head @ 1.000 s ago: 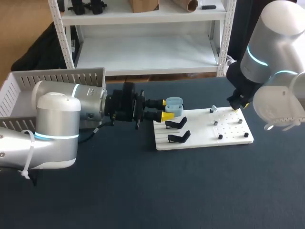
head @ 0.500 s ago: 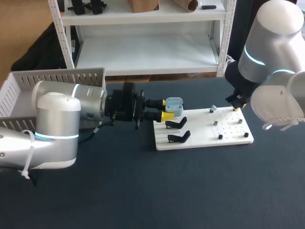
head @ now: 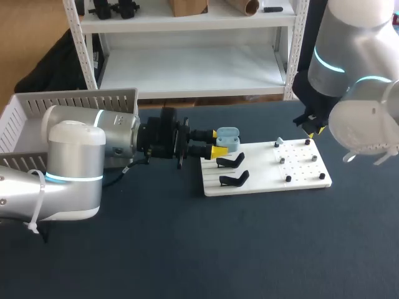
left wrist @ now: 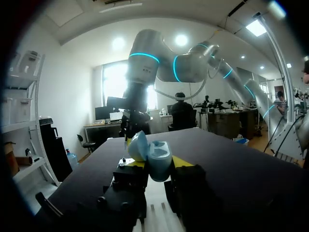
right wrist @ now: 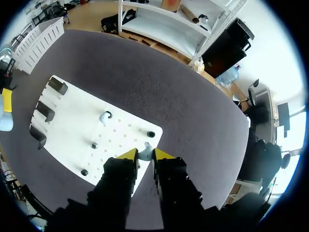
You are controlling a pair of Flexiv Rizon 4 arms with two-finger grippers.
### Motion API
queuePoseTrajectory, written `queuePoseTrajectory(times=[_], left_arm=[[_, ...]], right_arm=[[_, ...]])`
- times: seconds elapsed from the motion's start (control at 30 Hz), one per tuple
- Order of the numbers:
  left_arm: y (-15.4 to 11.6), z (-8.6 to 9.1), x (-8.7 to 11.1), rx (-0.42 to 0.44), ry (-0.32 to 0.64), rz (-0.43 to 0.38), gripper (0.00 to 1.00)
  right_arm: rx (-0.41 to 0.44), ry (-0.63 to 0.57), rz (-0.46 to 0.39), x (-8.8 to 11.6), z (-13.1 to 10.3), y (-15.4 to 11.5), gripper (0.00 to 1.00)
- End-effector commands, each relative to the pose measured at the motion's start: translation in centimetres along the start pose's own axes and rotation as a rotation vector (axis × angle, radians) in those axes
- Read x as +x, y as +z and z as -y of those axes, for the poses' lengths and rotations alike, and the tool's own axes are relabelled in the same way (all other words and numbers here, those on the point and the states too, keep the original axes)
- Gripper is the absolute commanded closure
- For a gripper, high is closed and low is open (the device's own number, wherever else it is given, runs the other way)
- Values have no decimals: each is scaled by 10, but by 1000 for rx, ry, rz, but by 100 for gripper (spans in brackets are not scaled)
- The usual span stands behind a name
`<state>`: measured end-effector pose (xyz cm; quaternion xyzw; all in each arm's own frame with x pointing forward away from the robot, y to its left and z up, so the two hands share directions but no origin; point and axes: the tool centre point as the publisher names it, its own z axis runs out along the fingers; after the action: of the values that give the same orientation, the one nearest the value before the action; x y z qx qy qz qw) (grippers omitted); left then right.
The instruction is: Pick up each earbud case from the left stands, insert the matching earbuds, close the lid, and place the case in the box.
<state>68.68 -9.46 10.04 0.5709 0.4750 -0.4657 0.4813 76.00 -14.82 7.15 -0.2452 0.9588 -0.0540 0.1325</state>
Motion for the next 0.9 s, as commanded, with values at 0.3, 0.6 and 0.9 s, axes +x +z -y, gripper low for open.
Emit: queuePoseTrajectory(times=[0.3,0.6,0.9], left_arm=[[0,0,1,0,1,3,100],[0,0,1,0,1,3,100],[0,0,1,0,1,3,100]], right_arm=[[27,71,-52,25,-49,-107,100],[2,30,-7,41,-99,-135,100],[3,18,8,43,-102,-136,100]])
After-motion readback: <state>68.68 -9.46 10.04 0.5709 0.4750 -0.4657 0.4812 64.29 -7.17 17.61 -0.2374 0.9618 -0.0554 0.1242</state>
